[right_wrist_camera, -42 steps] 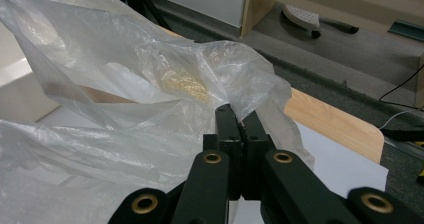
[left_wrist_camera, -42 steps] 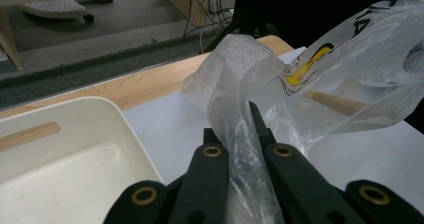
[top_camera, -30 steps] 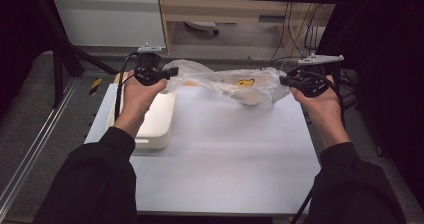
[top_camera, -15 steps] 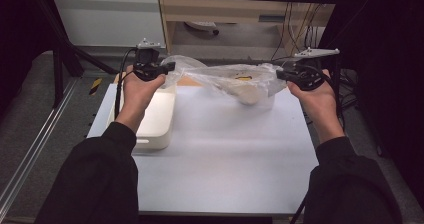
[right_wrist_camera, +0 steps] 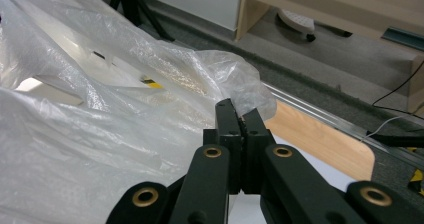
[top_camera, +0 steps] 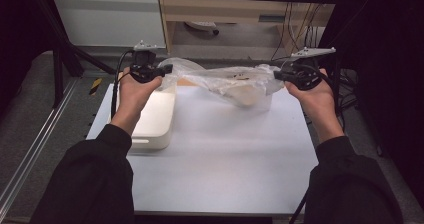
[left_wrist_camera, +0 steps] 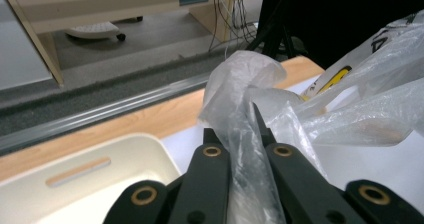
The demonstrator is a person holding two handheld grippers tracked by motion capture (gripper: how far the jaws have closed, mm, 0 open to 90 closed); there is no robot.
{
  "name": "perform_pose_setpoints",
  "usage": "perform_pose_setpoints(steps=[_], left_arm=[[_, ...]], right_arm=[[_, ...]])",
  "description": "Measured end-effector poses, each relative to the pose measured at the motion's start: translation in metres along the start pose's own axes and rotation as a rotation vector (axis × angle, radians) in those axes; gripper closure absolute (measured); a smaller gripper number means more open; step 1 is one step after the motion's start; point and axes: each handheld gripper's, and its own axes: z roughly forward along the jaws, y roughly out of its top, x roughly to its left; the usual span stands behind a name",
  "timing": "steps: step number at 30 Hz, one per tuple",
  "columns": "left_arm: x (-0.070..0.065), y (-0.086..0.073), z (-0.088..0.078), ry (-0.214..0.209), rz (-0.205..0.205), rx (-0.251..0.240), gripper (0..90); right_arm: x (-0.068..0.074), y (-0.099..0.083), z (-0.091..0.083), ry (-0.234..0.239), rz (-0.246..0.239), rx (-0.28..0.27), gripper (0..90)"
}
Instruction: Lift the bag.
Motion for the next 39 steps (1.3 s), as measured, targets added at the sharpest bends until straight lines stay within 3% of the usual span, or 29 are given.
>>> perform_pose_setpoints(steps=[10,19,30,35,39], left_arm=[[-0.01,-0.043,-0.021,-0.066,0.018,0.038,90.0],[-0.032,-0.078,-0.034,-0.13,0.047,0.063,90.0],[-0.054,-0.129,-0.037,-0.198,0.039,0.093,90.0],[-0.064,-0.149,-0.037,-0.209,0.046,0.106,90.0],[-0.069,-0.167,-0.037,-0.23,0.023,0.11,90.0]], right_arm=[[0.016,-0.031,-0.003,0.046,-0.02,0.023,90.0],[0.024,-0.066,-0.006,0.068,0.007,0.032,90.0],[0.043,-0.117,0.0,0.112,0.044,0.062,90.0],[0.051,-0.136,-0.001,0.127,0.059,0.072,90.0],[0.054,-0.151,-0.002,0.127,0.079,0.068,90.0]])
